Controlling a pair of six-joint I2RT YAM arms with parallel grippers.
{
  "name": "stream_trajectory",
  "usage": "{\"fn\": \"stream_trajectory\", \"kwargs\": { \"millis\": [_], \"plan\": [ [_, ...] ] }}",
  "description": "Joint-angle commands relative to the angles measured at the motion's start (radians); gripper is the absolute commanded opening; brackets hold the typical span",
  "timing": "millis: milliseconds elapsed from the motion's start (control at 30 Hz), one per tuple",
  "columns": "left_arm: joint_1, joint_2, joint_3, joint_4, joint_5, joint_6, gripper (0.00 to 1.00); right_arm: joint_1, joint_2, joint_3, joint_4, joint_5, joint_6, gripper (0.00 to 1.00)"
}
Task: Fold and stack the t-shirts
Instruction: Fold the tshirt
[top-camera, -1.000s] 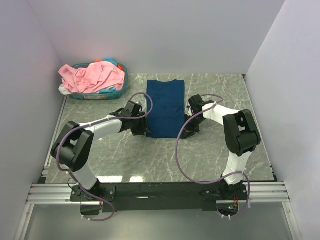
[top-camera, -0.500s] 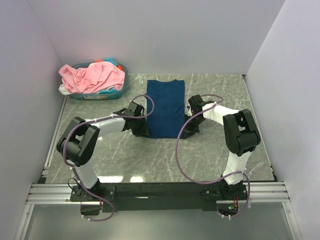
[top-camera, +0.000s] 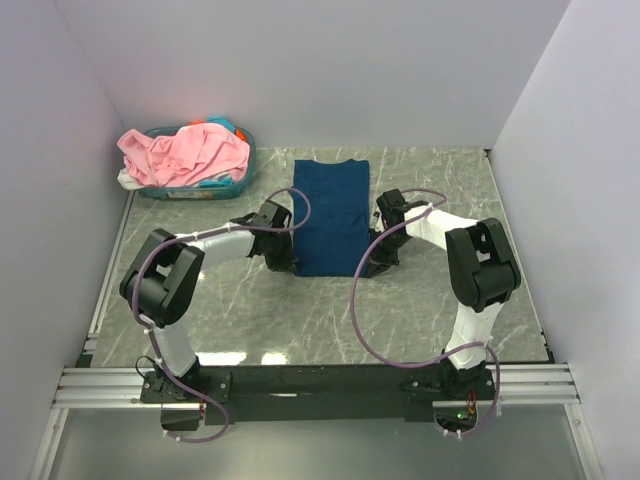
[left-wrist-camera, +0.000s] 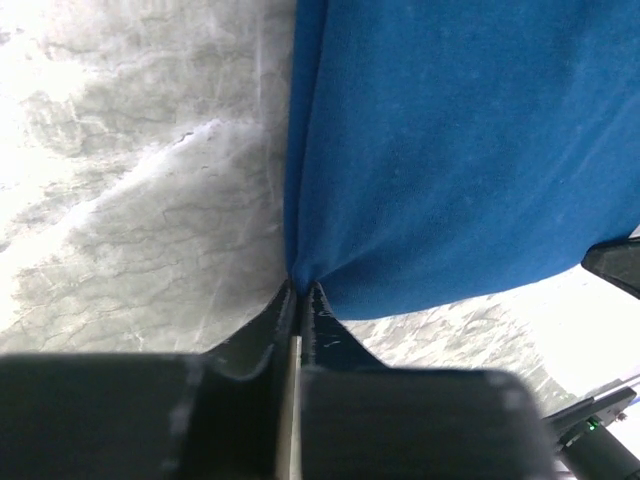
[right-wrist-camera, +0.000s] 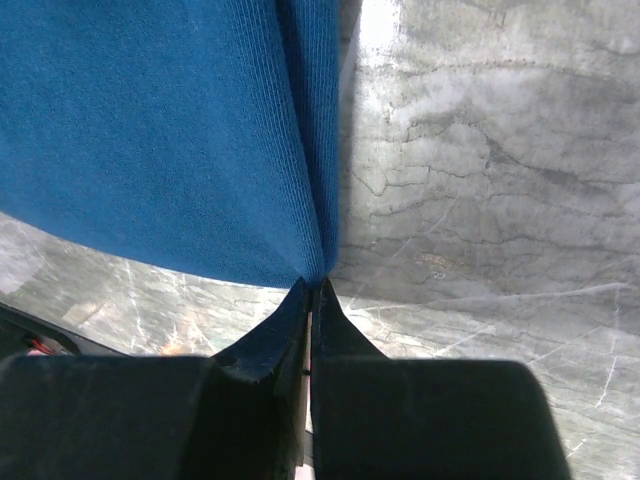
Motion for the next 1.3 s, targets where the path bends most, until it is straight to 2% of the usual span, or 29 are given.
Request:
{"fn": "stream_trajectory", "kwargs": {
  "millis": [0, 767, 1000, 1267],
  "plan": [
    [-0.003, 0.051, 0.008, -0.042, -0.014, 0.020, 0.00, 0.008, 0.021, 0.018, -0.013, 0.038, -0.005, 0.00],
    [-0.026, -0.179, -0.158, 0.022, -0.011, -0.024, 0.00, 0.010, -0.223, -0.138, -0.034, 0.039, 0.035, 0.00],
    [-0.072, -0.297, -0.137, -0.103, -0.040, -0.027, 0.00, 0.011, -0.370, -0.177, -0.105, 0.035, 0.032, 0.00],
    [-0.080, -0.479, -0.120, -0.281, 0.029, -0.063, 0.00, 0.020, -0.562, -0.154, -0.280, 0.070, 0.023, 0.00]
  ]
}}
